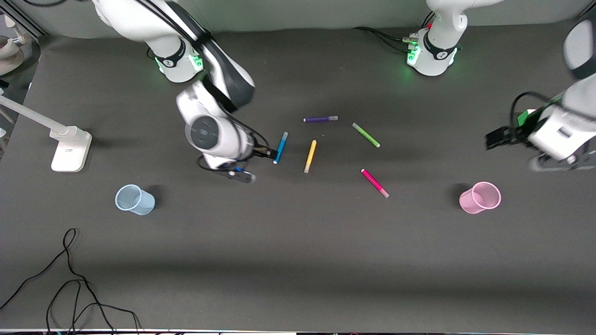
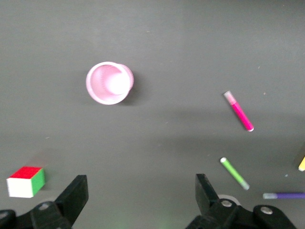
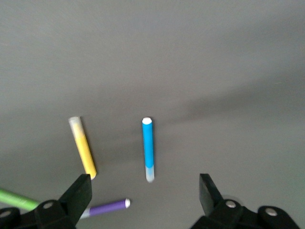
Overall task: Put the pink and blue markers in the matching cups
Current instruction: 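Reach the right gripper toward the blue marker, then grasp the blue marker with the right gripper while the left gripper reaches the pink marker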
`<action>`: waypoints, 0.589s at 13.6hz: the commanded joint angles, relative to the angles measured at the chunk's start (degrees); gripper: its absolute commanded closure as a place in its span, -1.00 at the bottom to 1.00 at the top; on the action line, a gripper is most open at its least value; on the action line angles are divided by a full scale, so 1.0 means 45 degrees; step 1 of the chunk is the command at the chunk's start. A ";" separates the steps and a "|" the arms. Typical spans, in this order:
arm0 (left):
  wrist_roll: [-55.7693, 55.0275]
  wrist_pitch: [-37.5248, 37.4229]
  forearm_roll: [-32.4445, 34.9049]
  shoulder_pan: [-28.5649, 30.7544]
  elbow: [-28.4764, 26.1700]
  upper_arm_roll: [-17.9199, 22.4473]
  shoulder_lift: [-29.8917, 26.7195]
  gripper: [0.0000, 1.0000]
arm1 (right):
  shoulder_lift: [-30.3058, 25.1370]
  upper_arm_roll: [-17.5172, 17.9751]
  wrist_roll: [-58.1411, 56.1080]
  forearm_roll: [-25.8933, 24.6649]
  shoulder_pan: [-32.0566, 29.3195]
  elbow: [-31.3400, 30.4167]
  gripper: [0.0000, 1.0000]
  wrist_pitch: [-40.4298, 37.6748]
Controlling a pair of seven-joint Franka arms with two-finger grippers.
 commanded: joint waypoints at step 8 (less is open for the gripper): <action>-0.6611 0.6063 0.0015 -0.3042 -0.1168 0.0064 0.4454 -1.00 | 0.2489 -0.0004 0.1376 0.0067 0.0959 0.0124 -0.27 0.2116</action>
